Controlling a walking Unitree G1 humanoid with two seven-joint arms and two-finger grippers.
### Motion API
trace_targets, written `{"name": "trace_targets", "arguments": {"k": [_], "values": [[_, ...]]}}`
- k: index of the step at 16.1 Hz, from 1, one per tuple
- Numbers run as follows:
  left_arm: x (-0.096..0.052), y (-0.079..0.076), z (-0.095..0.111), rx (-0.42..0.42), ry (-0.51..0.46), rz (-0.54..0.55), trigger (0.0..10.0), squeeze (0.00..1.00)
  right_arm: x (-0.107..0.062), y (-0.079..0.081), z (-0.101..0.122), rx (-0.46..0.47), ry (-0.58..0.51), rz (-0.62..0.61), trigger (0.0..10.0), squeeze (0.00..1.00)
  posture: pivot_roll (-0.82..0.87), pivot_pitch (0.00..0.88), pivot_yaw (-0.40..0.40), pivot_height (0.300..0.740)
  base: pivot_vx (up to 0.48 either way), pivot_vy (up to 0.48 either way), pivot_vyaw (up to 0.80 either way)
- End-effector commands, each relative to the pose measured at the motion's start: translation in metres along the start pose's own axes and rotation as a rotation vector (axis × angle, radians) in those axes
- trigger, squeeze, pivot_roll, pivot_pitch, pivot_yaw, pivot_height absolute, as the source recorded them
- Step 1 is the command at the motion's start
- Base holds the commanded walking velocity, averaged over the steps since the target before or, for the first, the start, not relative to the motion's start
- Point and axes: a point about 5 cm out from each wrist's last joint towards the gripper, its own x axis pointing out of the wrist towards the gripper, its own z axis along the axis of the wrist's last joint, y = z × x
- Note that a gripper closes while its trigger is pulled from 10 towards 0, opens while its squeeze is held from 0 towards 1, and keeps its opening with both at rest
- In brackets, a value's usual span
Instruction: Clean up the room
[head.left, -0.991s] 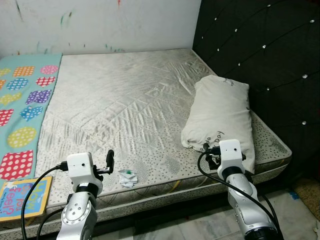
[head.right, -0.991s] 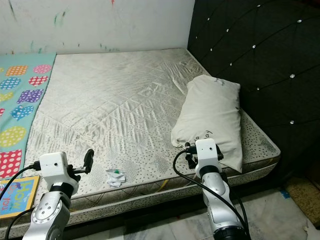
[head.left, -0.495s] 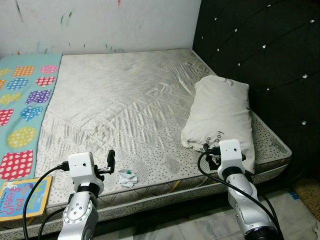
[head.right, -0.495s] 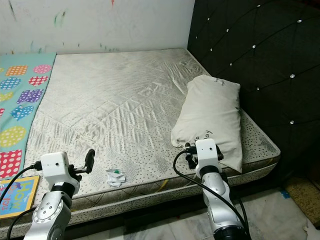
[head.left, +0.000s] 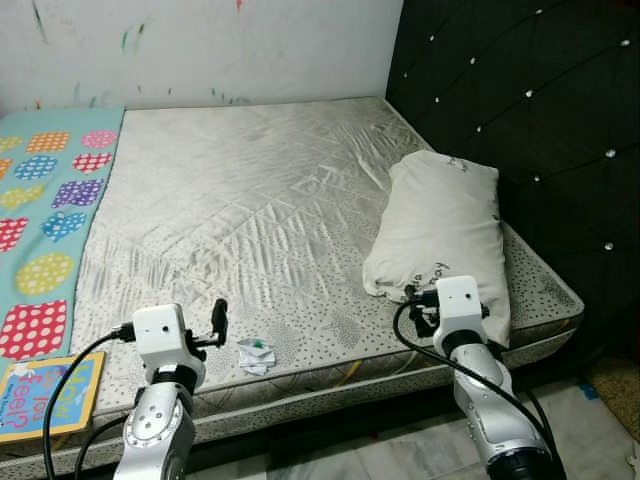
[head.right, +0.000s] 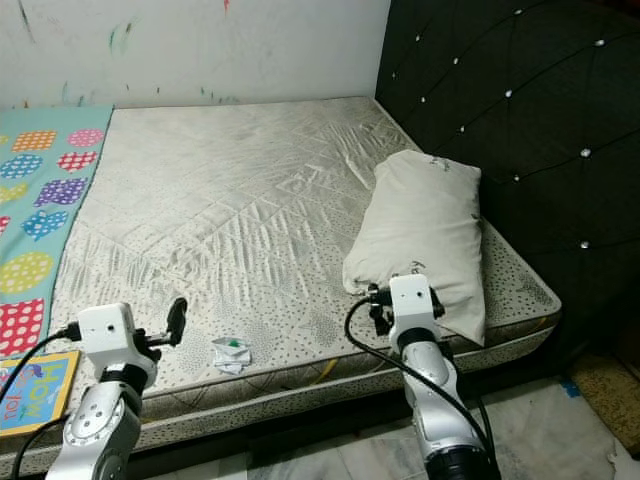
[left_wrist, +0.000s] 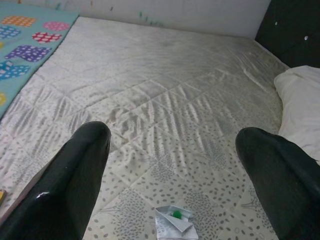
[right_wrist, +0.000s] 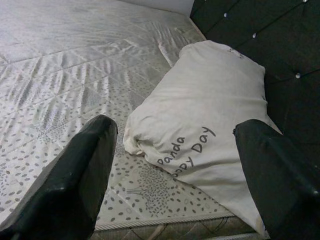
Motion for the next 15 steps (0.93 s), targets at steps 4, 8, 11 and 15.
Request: {"name": "trace_targets", "arguments": {"k": [4, 8, 11, 15], "values": [[0.0014, 0.0001, 0.0013, 0.006, -0.003, -0.006, 10.0, 0.00, 0.0016, 0.0014, 0.0031, 0.015, -0.015, 0.007, 10.0, 0.00, -0.03, 0.000, -0.056, 0.740, 0.000, 0.000, 0.00], [0.0003, -0.0013, 0.0010, 0.006, -0.003, -0.009, 10.0, 0.00, 0.0011, 0.0017, 0.0029, 0.015, -0.014, 0.012, 10.0, 0.00, -0.04, 0.000, -0.053, 0.740, 0.000, 0.000, 0.00], [0.0006, -0.0013, 0.0002, 0.002, 0.002, -0.010, 10.0, 0.00, 0.0007, 0.0017, 0.0025, 0.019, -0.013, 0.009, 10.0, 0.00, -0.04, 0.000, -0.051, 0.740, 0.000, 0.000, 0.00], [0.0020, -0.0027, 0.0015, 0.003, -0.003, -0.013, 10.0, 0.00, 0.0006, 0.0016, 0.0030, 0.021, -0.017, 0.009, 10.0, 0.00, -0.04, 0.000, -0.051, 0.740, 0.000, 0.000, 0.00]]}}
